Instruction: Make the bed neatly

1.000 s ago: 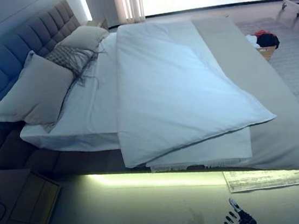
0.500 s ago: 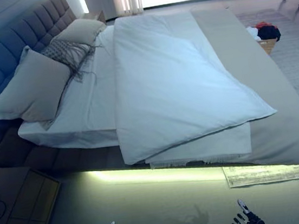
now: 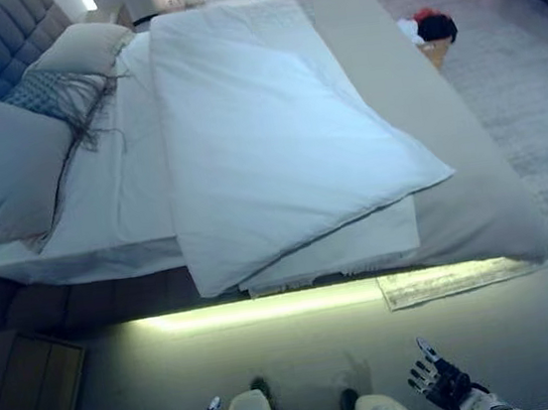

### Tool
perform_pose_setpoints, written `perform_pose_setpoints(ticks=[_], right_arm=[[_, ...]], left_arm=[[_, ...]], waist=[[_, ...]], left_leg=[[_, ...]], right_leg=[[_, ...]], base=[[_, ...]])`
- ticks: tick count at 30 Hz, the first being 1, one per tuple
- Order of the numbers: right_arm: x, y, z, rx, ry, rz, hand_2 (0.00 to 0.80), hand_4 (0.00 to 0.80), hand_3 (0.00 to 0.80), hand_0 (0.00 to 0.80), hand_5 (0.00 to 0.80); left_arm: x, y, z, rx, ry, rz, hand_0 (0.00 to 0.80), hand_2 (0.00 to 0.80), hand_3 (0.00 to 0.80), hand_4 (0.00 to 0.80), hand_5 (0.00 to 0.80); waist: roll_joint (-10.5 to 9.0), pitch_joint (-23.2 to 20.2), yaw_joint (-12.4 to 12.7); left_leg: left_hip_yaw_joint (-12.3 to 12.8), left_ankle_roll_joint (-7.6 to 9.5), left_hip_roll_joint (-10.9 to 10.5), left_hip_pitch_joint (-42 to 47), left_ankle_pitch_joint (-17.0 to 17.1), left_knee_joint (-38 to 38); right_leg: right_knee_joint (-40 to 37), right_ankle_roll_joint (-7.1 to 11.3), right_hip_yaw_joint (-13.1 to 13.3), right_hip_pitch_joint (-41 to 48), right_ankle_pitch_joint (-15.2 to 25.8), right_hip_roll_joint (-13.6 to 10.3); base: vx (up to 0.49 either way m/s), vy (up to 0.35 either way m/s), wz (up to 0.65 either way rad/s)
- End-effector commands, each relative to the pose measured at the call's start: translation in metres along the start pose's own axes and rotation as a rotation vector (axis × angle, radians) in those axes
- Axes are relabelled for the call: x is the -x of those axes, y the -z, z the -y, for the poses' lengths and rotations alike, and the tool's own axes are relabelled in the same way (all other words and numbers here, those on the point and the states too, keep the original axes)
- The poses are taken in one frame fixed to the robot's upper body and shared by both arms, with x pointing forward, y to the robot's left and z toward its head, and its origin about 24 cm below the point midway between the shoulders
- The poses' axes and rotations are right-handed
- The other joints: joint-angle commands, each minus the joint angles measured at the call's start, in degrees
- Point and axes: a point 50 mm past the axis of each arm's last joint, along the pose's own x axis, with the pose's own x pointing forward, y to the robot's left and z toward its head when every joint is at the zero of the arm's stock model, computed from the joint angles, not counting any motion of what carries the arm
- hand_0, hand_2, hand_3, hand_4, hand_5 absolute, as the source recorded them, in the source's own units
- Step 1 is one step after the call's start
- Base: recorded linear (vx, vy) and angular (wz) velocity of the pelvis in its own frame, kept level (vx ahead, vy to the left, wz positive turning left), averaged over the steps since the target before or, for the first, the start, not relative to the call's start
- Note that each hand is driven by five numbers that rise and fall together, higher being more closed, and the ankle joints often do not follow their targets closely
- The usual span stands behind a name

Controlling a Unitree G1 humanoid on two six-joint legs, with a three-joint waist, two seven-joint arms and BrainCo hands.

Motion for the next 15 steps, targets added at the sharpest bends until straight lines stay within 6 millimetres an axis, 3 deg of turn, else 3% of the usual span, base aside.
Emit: perform_pose_setpoints(ticks=[1,5,7,12,15], right_arm=[[0.001,-0.002,0.001,0.012,-0.023,-0.004,0.0,0.0,0.0,0.0,0.0],[0.001,0.009,0.004,-0.01,0.015,-0.021,0.0,0.0,0.0,0.0,0.0],[0.001,0.014,0.004,-0.026,0.012,-0.024,0.0,0.0,0.0,0.0,0.0],[-0.002,0.016,-0.009,-0.034,-0.064,-0.005,0.0,0.0,0.0,0.0,0.0],[-0.002,0.01,-0.009,-0.051,-0.054,0.016,0.0,0.0,0.0,0.0,0.0]], left_arm=[[0.005,0.003,-0.016,0.037,-0.054,0.025,0.0,0.0,0.0,0.0,0.0],[0.007,0.005,-0.024,0.029,-0.091,0.002,0.0,0.0,0.0,0.0,0.0],[0.007,-0.002,-0.026,0.011,-0.08,0.009,0.0,0.0,0.0,0.0,0.0],[0.005,-0.019,-0.018,-0.059,-0.047,0.02,0.0,0.0,0.0,0.0,0.0],[0.005,-0.03,-0.013,-0.089,-0.037,0.041,0.0,0.0,0.0,0.0,0.0]], waist=[[-0.02,-1.2,3.1],[0.11,-2.6,3.9],[-0.25,-3.2,4.0],[-1.47,-4.5,4.2],[-0.92,-4.4,3.4]], left_leg=[[-0.3,-0.75,1.7,-3.0,6.6,-0.4],[1.5,0.19,0.3,-0.4,4.9,2.3],[2.4,1.93,-1.0,-0.1,2.9,5.1],[2.9,5.72,-5.2,0.9,-0.1,5.8],[3.4,7.47,-6.7,1.9,-2.1,6.8]], right_leg=[[4.1,5.75,2.9,10.2,-7.6,-1.0],[7.1,8.5,-1.4,10.1,-7.3,-6.7],[9.9,9.02,-3.1,8.6,-6.4,-8.6],[15.3,9.58,-2.4,6.3,1.1,-11.9],[21.8,8.54,-1.6,0.7,4.0,-12.9]], base=[[0.454,0.362,-0.03],[0.415,0.422,-0.35],[0.337,0.346,-0.31],[0.258,0.264,0.06],[0.217,0.227,0.05]])
